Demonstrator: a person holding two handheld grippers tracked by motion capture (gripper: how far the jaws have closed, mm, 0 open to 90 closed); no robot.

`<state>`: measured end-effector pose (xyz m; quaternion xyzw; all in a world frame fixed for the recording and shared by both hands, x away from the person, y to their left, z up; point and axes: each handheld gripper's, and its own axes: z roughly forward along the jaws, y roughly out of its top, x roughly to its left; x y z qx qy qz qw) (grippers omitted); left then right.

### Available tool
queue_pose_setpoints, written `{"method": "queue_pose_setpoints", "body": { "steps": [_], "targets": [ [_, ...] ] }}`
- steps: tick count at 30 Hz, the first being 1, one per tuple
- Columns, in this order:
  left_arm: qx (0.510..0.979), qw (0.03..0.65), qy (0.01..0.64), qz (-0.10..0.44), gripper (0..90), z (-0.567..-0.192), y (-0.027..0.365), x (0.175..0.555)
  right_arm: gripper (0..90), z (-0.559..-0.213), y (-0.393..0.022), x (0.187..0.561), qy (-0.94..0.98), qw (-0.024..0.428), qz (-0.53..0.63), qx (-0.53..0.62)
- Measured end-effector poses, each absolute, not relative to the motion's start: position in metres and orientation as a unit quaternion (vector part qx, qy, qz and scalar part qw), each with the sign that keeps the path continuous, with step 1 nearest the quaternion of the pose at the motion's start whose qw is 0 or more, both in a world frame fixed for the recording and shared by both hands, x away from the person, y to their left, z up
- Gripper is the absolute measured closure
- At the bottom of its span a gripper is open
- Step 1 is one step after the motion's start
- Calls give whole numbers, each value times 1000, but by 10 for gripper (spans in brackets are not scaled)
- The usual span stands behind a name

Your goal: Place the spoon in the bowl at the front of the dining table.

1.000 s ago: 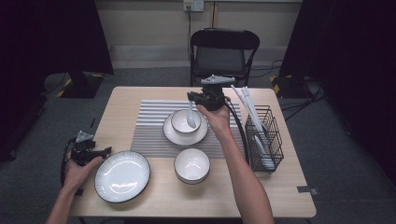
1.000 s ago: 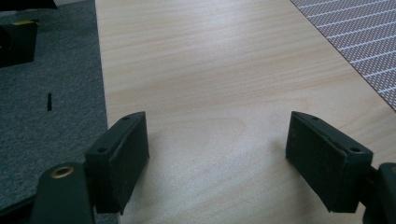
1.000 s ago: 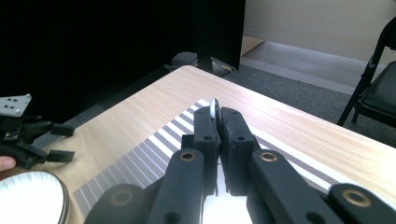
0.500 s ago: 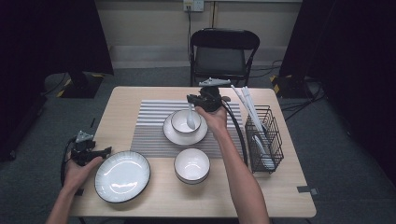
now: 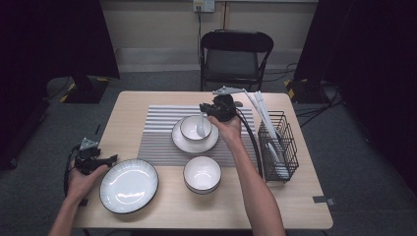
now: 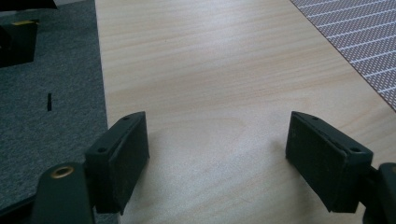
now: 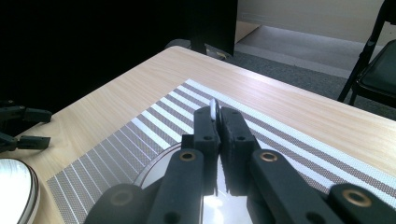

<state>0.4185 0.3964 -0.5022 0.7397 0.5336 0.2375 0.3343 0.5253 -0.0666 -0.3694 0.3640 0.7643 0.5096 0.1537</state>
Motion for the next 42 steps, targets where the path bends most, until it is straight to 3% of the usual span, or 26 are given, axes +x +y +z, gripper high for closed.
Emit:
{"method": "queue_pose_setpoints", "body": {
  "steps": [42],
  "targets": [
    [740,334,533,237,209,-502,396,419,844,-401,-69,495,759,137,527,357]
  ]
}}
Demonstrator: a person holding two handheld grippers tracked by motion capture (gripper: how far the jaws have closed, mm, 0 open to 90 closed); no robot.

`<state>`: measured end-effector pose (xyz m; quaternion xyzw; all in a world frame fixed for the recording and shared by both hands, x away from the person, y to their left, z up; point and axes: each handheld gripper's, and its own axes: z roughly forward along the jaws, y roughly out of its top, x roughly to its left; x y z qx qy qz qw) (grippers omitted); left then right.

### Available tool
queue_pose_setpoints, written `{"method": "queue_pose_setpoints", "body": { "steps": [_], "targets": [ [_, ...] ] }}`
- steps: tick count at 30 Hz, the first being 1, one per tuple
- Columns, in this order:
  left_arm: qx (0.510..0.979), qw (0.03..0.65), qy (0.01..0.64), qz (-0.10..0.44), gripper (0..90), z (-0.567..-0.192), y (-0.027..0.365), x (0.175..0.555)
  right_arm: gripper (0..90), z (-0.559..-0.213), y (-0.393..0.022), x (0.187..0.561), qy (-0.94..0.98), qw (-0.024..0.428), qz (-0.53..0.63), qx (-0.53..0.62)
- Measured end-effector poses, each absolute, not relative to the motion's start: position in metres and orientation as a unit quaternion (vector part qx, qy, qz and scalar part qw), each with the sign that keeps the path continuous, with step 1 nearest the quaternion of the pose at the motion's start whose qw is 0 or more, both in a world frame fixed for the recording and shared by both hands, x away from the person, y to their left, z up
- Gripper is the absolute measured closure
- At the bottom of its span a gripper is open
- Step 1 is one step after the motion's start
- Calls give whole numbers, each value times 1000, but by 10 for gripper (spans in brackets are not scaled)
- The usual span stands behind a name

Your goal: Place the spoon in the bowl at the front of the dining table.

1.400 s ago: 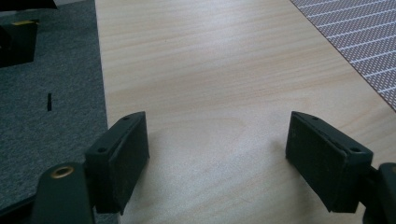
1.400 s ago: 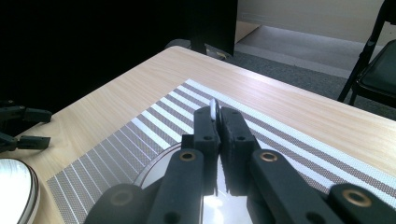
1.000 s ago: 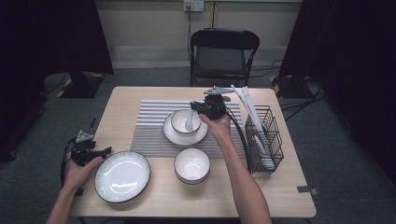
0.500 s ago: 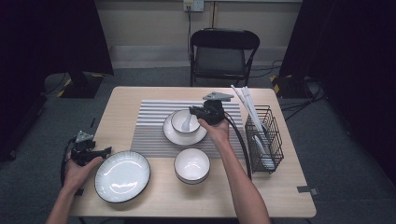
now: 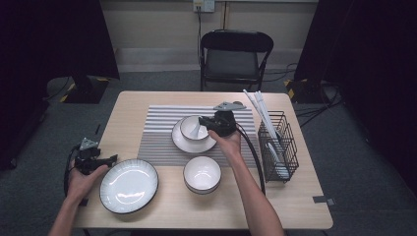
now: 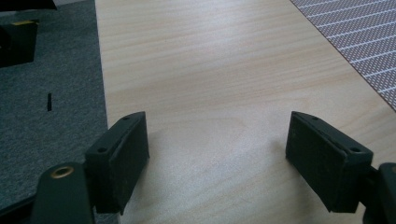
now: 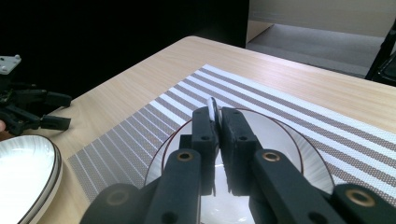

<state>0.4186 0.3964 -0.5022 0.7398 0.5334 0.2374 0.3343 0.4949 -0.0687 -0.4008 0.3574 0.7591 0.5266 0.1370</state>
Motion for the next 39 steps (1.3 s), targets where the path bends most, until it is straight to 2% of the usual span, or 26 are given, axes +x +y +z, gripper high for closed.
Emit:
{"method": "queue_pose_setpoints", "body": {
  "steps": [6,17,39],
  "targets": [
    [739,334,534,238,209,-502,396,419,792,-402,-68,496,756,131,531,358],
    [739,334,534,238,209,-502,396,419,800,-407,-58,498,766,126,523,353],
    [739,334,534,238,209,-502,396,419,711,-417,-31,501,784,90,519,329]
  ]
}}
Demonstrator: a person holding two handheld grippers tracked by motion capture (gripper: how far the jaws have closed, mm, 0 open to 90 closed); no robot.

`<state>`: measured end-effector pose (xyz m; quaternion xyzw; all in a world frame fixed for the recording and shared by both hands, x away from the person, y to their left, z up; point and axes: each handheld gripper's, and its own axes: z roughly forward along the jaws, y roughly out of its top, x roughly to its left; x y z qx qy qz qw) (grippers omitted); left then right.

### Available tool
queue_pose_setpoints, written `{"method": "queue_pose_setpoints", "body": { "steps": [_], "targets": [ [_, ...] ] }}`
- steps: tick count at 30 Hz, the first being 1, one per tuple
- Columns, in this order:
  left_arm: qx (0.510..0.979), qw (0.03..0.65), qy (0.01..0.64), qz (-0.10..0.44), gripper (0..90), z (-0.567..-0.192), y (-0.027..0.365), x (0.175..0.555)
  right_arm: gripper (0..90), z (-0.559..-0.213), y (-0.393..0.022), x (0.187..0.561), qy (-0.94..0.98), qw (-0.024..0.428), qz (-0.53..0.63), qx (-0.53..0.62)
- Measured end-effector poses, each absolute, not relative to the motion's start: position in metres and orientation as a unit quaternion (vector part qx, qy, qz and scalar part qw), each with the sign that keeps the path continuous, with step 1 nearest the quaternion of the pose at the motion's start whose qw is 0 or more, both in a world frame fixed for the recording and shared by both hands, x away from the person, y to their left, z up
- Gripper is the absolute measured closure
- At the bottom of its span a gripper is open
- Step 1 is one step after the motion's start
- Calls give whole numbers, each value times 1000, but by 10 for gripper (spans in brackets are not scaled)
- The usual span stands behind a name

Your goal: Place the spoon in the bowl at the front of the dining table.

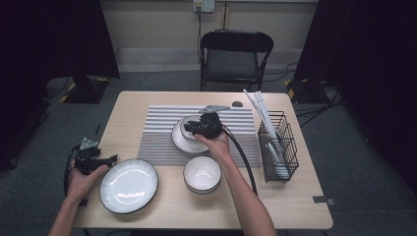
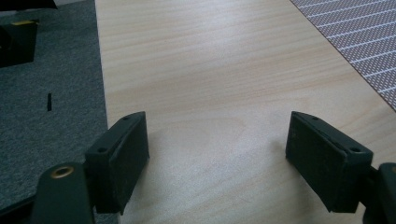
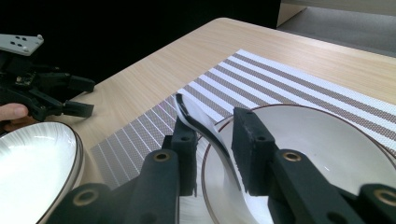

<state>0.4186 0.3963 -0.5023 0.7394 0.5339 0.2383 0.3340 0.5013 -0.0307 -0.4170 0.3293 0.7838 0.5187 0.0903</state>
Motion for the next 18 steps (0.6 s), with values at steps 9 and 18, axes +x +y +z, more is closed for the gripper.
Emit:
{"method": "queue_pose_setpoints", "body": {
  "steps": [9,18],
  "targets": [
    [739,334,534,238,209,-502,396,419,671,-422,-29,504,794,75,507,328],
    [739,334,534,238,210,-502,396,419,587,-426,-24,509,803,72,494,325]
  ]
}}
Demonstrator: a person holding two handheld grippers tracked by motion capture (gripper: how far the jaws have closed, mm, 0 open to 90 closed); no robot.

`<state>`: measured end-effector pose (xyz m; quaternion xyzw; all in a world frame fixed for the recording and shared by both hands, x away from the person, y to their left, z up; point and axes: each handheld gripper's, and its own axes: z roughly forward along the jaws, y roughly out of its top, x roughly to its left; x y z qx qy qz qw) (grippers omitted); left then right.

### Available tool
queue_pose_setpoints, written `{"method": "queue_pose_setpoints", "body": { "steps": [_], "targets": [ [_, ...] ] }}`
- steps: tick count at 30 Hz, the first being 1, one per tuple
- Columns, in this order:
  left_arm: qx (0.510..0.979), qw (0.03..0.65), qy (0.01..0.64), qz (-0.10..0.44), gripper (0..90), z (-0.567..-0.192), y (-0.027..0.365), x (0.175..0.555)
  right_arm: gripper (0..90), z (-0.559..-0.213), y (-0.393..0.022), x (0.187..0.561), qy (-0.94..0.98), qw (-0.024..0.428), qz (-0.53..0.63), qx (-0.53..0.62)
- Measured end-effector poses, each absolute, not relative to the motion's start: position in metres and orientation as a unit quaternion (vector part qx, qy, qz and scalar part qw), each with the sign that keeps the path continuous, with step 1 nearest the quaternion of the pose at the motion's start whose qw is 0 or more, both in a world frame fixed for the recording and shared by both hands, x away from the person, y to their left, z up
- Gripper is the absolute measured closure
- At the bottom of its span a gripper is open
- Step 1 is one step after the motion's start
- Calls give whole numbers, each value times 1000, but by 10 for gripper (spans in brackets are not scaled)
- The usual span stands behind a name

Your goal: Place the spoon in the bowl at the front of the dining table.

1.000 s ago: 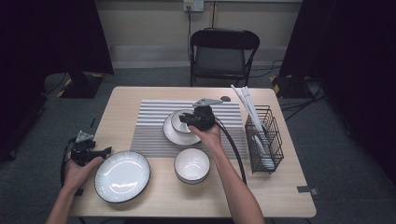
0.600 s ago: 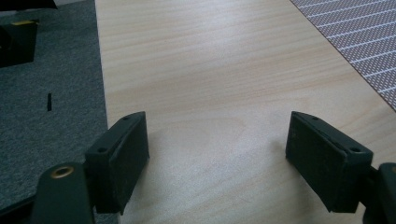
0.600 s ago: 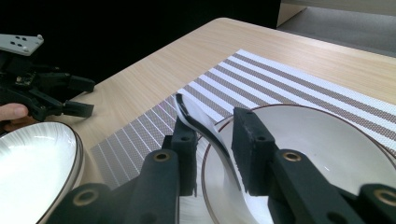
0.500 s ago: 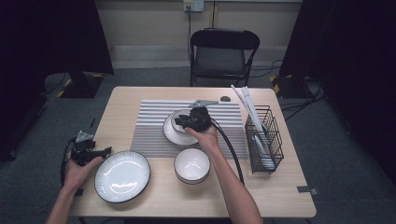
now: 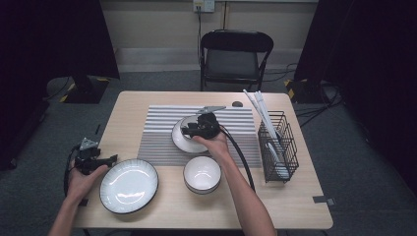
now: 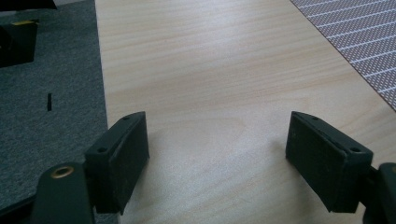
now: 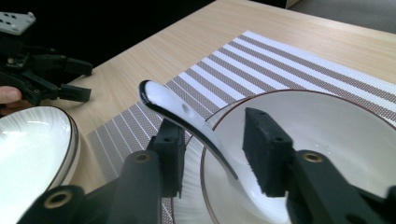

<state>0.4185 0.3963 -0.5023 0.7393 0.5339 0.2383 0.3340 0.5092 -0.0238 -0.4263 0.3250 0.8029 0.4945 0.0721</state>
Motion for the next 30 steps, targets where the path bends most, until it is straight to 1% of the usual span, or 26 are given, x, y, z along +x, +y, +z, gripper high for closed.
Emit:
{"method": "queue_pose_setpoints", "body": {
  "steps": [3,6,13,22,30],
  "targets": [
    [739,334,534,238,209,-502,396,419,577,-427,-20,511,809,71,486,323],
    [740,334,534,237,209,-502,396,419,545,-425,-16,513,809,71,485,325],
    [740,334,534,237,209,-502,396,419,545,-428,-12,516,811,72,478,329],
    [740,334,533,237,209,-502,396,419,537,-422,-20,516,805,80,485,333],
    [739,334,534,238,209,-502,396,418,506,-416,-23,511,798,84,496,331]
  ]
}}
